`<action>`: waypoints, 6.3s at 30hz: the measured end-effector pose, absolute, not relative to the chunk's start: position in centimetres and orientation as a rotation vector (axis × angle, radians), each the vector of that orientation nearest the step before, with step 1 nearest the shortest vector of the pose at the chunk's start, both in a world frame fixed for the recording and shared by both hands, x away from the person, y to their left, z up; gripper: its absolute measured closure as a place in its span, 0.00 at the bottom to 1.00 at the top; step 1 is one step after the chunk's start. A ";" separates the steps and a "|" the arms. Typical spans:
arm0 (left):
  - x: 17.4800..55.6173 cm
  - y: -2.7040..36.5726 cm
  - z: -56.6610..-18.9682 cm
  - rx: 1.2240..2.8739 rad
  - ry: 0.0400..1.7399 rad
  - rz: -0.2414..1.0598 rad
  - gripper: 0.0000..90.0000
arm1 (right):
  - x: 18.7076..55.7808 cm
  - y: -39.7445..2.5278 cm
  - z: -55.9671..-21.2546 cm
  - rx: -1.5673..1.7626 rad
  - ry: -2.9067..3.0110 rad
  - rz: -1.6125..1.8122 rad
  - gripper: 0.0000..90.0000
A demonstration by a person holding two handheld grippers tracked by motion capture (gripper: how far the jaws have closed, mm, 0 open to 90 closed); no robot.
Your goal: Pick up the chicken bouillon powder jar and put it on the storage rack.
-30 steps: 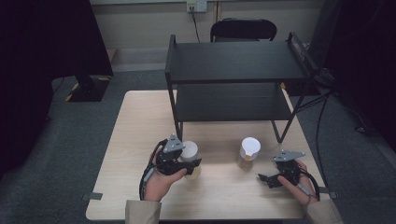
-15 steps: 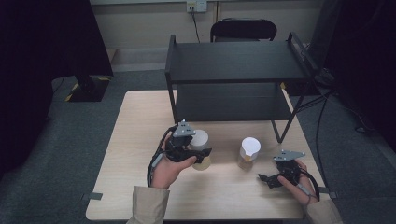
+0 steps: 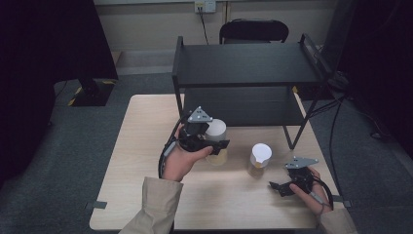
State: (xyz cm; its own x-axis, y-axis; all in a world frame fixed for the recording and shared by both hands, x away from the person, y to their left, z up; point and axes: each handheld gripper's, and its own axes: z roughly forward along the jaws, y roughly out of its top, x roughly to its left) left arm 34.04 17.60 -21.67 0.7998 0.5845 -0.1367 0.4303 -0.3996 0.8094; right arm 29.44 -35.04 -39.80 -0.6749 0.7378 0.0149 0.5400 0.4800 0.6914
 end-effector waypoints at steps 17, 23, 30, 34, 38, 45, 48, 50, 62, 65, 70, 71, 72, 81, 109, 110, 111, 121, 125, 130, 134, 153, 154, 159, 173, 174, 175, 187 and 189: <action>35.2 16.3 -16.6 2.067 0.730 0.225 0.39 | 29.4 -35.0 -39.8 1.087 2.446 0.990 0.00; 35.6 16.0 -14.6 2.059 0.721 0.231 0.39 | 29.4 -35.0 -39.8 1.086 2.445 0.990 0.00; 35.9 15.6 -13.0 2.061 0.715 0.235 0.39 | 29.4 -35.0 -39.8 1.086 2.445 0.990 0.00; 36.0 15.5 -12.2 2.058 0.719 0.239 0.39 | 29.4 -35.0 -39.8 1.086 2.445 0.990 0.00; 36.2 15.5 -11.3 2.053 0.717 0.239 0.39 | 29.4 -35.0 -39.8 1.086 2.445 0.990 0.00; 36.5 15.1 -9.6 2.072 0.715 0.262 0.39 | 29.5 -35.0 -39.8 1.086 2.446 0.989 0.00; 36.6 15.0 -8.8 2.079 0.715 0.270 0.39 | 29.5 -35.0 -39.8 1.086 2.447 0.989 0.00; 36.6 15.0 -8.4 2.079 0.717 0.277 0.39 | 29.5 -35.0 -39.8 1.086 2.447 0.989 0.00; 37.0 15.0 -6.3 2.062 0.740 0.291 0.39 | 29.5 -35.0 -39.8 1.085 2.446 0.989 0.00; 37.2 15.1 -5.8 2.050 0.752 0.289 0.39 | 29.5 -35.0 -39.8 1.086 2.447 0.989 0.00; 37.3 15.1 -5.0 2.033 0.761 0.290 0.39 | 29.5 -35.0 -39.8 1.085 2.447 0.989 0.00; 37.3 15.1 -4.9 2.032 0.761 0.291 0.39 | 29.5 -35.0 -39.8 1.086 2.447 0.989 0.00; 37.3 15.0 -4.7 2.031 0.764 0.296 0.39 | 29.5 -35.0 -39.8 1.085 2.447 0.989 0.00; 37.9 14.2 -3.0 2.033 0.793 0.326 0.39 | 29.4 -35.0 -39.8 1.086 2.446 0.990 0.00; 42.2 11.5 -2.9 2.017 0.954 0.397 0.39 | 29.4 -35.0 -39.8 1.085 2.446 0.990 0.00; 42.3 11.4 -2.8 2.022 0.955 0.403 0.39 | 29.4 -35.0 -39.8 1.085 2.446 0.990 0.00; 42.4 11.3 -2.8 2.024 0.962 0.406 0.39 | 29.4 -35.0 -39.8 1.085 2.446 0.990 0.00; 43.1 10.5 -3.4 1.988 0.990 0.453 0.39 | 29.5 -35.1 -39.8 1.082 2.448 0.991 0.00; 43.1 10.6 -3.8 1.968 0.997 0.463 0.39 | 29.5 -35.1 -39.8 1.082 2.448 0.991 0.00; 42.9 10.6 -4.1 1.958 0.993 0.473 0.39 | 29.5 -35.1 -39.8 1.082 2.448 0.991 0.00; 42.9 10.7 -4.1 1.955 0.995 0.470 0.38 | 29.5 -35.1 -39.8 1.081 2.449 0.991 0.00; 40.7 11.9 -5.0 1.879 1.071 0.468 0.06 | 29.5 -35.1 -39.8 1.081 2.448 0.991 0.00; 40.5 12.0 -5.1 1.875 1.071 0.469 0.05 | 29.5 -35.1 -39.8 1.081 2.449 0.991 0.00; 39.8 12.7 -5.6 1.872 1.069 0.468 0.01 | 29.5 -35.1 -39.8 1.081 2.449 0.991 0.00; 37.1 14.9 -7.8 1.854 0.992 0.423 0.02 | 29.5 -35.1 -39.8 1.082 2.450 0.990 0.00; 36.9 15.1 -8.0 1.853 0.981 0.416 0.02 | 29.5 -35.1 -39.8 1.081 2.450 0.990 0.00; 36.8 15.3 -8.2 1.843 0.977 0.407 0.02 | 29.5 -35.1 -39.8 1.081 2.450 0.991 0.00; 35.3 16.0 -11.2 1.858 0.866 0.347 0.02 | 29.5 -35.1 -39.8 1.081 2.450 0.990 0.00; 35.1 16.0 -11.7 1.854 0.856 0.337 0.02 | 29.5 -35.1 -39.8 1.081 2.451 0.991 0.00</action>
